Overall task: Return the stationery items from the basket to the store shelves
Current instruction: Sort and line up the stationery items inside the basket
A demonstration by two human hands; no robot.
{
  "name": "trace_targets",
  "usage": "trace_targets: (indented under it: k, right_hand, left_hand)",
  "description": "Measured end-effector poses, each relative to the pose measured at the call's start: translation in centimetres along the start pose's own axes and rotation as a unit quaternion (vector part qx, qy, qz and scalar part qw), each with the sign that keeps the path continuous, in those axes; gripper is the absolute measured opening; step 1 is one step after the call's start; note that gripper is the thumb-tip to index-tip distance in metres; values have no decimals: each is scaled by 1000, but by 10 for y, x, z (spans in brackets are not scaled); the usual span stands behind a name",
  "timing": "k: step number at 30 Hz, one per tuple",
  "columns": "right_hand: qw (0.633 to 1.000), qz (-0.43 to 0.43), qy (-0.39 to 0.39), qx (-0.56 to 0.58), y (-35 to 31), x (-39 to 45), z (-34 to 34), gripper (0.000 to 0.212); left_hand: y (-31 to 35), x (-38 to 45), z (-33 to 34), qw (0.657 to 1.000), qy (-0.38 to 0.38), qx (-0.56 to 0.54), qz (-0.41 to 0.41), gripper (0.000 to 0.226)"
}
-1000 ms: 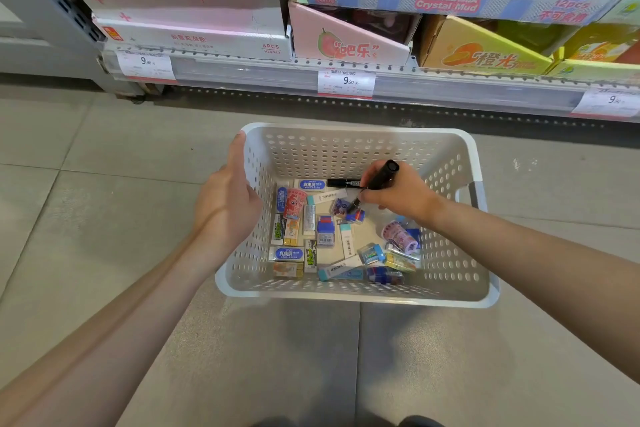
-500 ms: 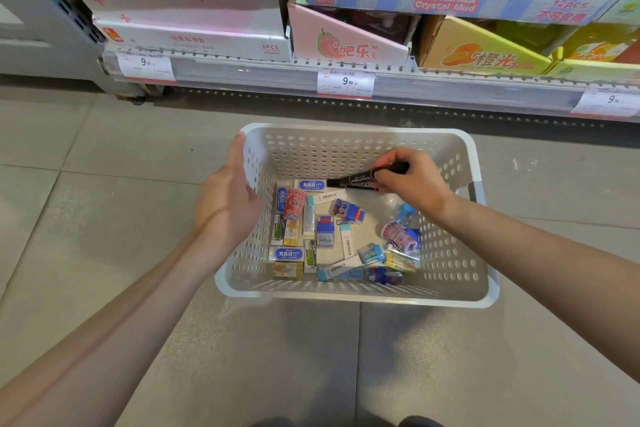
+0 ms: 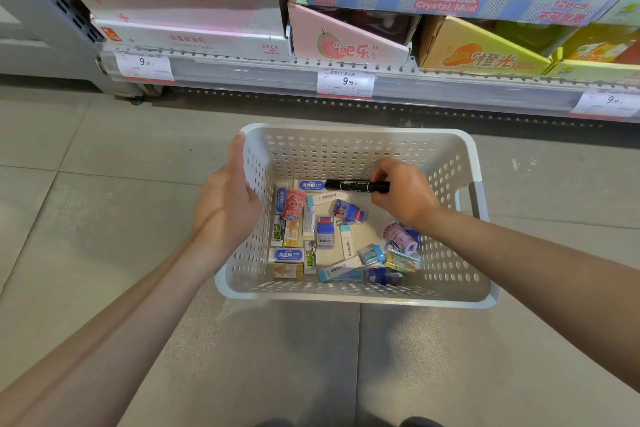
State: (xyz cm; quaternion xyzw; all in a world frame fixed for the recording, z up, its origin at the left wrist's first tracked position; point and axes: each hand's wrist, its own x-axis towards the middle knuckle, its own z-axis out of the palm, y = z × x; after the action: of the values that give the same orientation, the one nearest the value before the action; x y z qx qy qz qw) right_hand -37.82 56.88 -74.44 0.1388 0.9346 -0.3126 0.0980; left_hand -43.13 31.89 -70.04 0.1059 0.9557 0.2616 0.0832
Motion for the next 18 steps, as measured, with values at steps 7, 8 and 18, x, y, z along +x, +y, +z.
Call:
trace_targets:
  k: [7,8,18]
  right_hand:
    - [989,-44,-14,-141,0,-1,2,26]
    - [989,-44,-13,-143,1,-1,2,26]
    - [922,-49,-64,-379,3,10,12,29]
  left_hand:
    - [1,-2,0,1000,2,-4,2,72]
    - [1,-1,0,1000,2,-5,0,72]
    - [2,-1,0,1000,-4,1,-4,74]
